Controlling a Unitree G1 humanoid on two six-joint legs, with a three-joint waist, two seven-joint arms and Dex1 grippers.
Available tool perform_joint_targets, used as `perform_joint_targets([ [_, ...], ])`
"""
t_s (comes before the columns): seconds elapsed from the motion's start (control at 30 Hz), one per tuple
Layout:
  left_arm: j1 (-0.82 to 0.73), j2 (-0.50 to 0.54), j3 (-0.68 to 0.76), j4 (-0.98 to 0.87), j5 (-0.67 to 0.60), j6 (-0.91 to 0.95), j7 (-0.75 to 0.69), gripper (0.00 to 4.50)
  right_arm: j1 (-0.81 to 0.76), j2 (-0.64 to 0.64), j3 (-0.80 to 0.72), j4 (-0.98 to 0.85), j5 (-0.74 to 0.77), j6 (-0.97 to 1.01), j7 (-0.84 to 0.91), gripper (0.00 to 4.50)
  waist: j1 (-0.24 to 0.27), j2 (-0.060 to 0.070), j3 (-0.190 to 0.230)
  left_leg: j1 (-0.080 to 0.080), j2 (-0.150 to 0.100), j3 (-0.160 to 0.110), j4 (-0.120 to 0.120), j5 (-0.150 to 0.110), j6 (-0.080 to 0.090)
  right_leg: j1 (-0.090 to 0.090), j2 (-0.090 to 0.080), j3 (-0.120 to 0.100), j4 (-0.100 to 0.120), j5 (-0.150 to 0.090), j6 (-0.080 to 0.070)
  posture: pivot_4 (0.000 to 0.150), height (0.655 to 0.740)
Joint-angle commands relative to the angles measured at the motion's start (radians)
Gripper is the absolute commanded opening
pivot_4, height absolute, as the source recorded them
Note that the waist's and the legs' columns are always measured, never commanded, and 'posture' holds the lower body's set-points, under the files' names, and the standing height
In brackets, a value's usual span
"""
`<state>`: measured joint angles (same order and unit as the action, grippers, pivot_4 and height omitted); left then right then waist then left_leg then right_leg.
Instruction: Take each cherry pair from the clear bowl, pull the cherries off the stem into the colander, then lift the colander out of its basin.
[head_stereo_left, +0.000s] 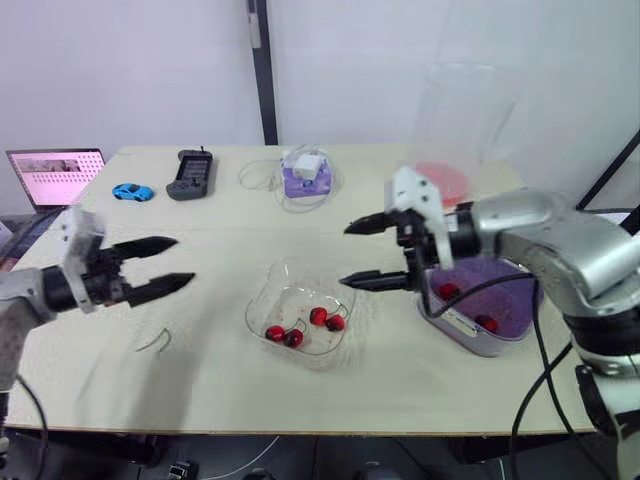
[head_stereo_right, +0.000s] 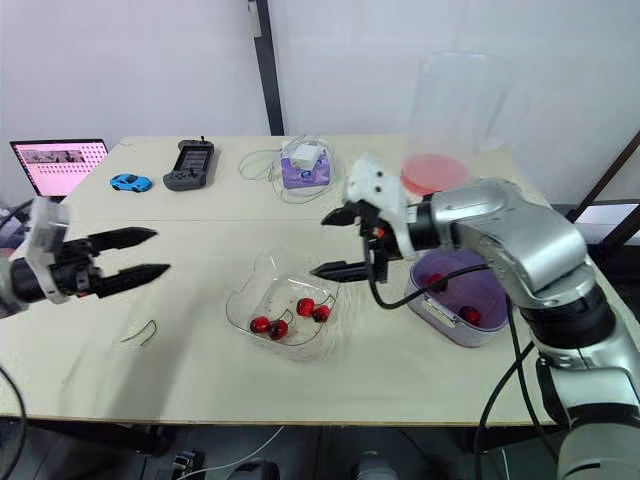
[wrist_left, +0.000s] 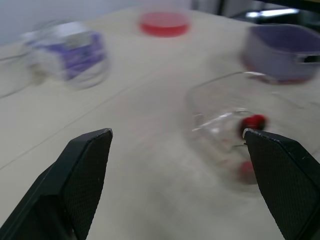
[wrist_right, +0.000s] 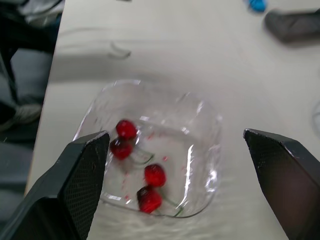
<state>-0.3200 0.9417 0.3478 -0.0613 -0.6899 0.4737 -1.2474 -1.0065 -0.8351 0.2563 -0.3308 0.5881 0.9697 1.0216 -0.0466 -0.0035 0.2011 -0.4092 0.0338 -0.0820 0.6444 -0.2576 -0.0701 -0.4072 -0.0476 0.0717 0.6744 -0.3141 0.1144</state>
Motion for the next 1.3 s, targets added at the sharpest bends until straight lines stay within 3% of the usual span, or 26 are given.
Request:
perform_joint_targets([
  [0.03,-0.004,0.0,-0.025,-0.103,-0.04,0.029,-0.009,4.41,-0.171,0.021,0.125,0.054,-0.029,0.173,0.032,4.5,-0.003,0.001,0.0,0.0,0.0,0.0,0.0,0.0,0.0,-0.001,0.0,0.001,0.001,0.0,0.0,0.15,0.7332],
  [0.33,0.028,-0.057,-0.092,-0.168,-0.012,0.017,0.021,4.41,-0.336,0.216,0.431,0.218,-0.175,0.331,-0.044,4.5,-0.003,0.0,0.0,0.0,0.0,0.0,0.001,0.0,0.0,-0.002,0.0,0.001,0.003,0.0,0.0,0.15,0.7332],
  [0.53,0.053,-0.075,-0.09,-0.18,0.021,-0.016,0.052,4.41,-0.292,0.319,0.463,0.258,-0.219,0.356,-0.114,4.5,-0.001,0.0,0.0,-0.001,0.0,0.0,0.002,0.0,0.0,-0.004,0.0,0.001,0.006,0.0,0.0,0.15,0.7332],
  [0.87,0.052,-0.066,-0.092,-0.188,0.014,0.003,0.068,4.41,-0.226,0.379,0.527,0.292,-0.292,0.347,-0.186,4.5,-0.003,0.0,0.0,-0.001,0.0,0.0,0.002,0.0,0.0,-0.004,0.001,0.001,0.007,0.0,0.0,0.15,0.7332],
  [0.97,0.044,-0.066,-0.096,-0.183,0.018,0.0,0.069,4.5,-0.212,0.399,0.532,0.294,-0.299,0.346,-0.196,3.65,-0.006,0.0,0.0,-0.001,0.0,-0.001,0.002,0.0,0.0,-0.004,0.001,0.0,0.007,0.0,0.0,0.15,0.7332],
  [1.13,0.031,-0.072,-0.107,-0.179,0.021,0.0,0.071,4.5,-0.211,0.404,0.544,0.305,-0.322,0.321,-0.197,1.19,-0.01,0.0,0.0,-0.001,0.0,-0.001,0.002,0.0,0.0,-0.004,0.0,0.0,0.007,0.0,0.0,0.15,0.7332],
  [1.3,0.022,-0.077,-0.117,-0.17,0.024,-0.005,0.072,4.5,-0.227,0.391,0.565,0.281,-0.338,0.272,-0.16,1.19,-0.014,0.0,0.0,-0.001,0.0,-0.001,0.002,0.0,0.0,-0.004,0.001,0.0,0.007,0.0,0.0,0.15,0.7332],
])
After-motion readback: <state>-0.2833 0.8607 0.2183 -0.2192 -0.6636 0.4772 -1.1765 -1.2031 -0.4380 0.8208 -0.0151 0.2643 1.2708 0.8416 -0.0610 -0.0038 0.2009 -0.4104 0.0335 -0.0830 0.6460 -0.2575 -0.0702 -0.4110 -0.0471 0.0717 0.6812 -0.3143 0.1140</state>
